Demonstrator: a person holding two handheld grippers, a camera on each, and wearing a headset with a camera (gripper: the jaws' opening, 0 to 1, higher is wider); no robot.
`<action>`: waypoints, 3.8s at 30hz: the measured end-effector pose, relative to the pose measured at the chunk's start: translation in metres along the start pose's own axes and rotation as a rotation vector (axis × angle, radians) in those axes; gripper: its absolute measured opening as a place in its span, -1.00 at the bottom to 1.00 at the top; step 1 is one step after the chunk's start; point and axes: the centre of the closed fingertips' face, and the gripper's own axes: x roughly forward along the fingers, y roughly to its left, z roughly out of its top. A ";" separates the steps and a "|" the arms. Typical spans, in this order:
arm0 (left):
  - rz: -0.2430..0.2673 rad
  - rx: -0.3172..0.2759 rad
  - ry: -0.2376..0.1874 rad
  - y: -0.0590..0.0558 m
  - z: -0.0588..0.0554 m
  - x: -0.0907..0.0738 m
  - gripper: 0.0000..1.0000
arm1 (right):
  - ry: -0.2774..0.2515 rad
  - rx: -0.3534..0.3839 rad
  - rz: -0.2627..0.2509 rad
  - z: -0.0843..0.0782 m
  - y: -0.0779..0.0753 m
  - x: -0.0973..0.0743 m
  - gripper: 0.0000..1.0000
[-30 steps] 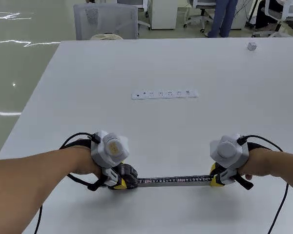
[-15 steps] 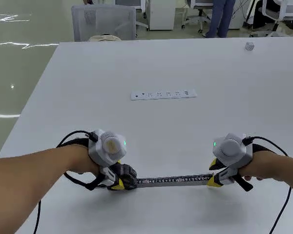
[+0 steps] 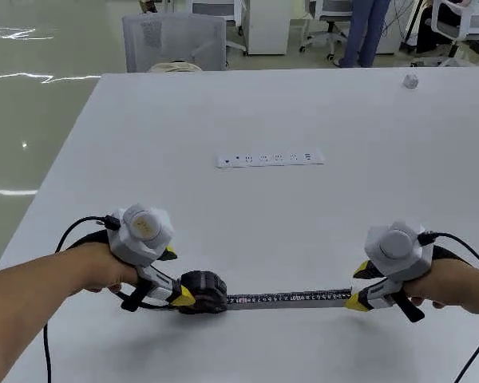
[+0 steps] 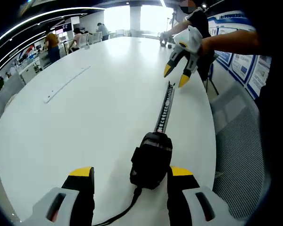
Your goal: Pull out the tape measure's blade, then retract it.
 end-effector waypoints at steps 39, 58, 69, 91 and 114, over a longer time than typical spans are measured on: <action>0.310 -0.359 -0.383 -0.002 -0.067 -0.107 0.58 | -0.223 0.261 -0.212 -0.049 0.009 -0.063 0.54; 0.354 -0.417 -0.388 -0.021 -0.107 -0.134 0.94 | -0.272 0.304 -0.267 -0.078 0.029 -0.093 1.00; 0.360 -0.466 -0.422 -0.030 -0.116 -0.142 1.00 | -0.288 0.348 -0.284 -0.095 0.039 -0.102 1.00; 0.375 -0.441 -0.415 -0.036 -0.112 -0.149 1.00 | -0.289 0.338 -0.287 -0.092 0.046 -0.108 1.00; 0.365 -0.500 -0.396 -0.041 -0.078 -0.140 1.00 | -0.282 0.225 -0.215 -0.067 0.039 -0.117 0.86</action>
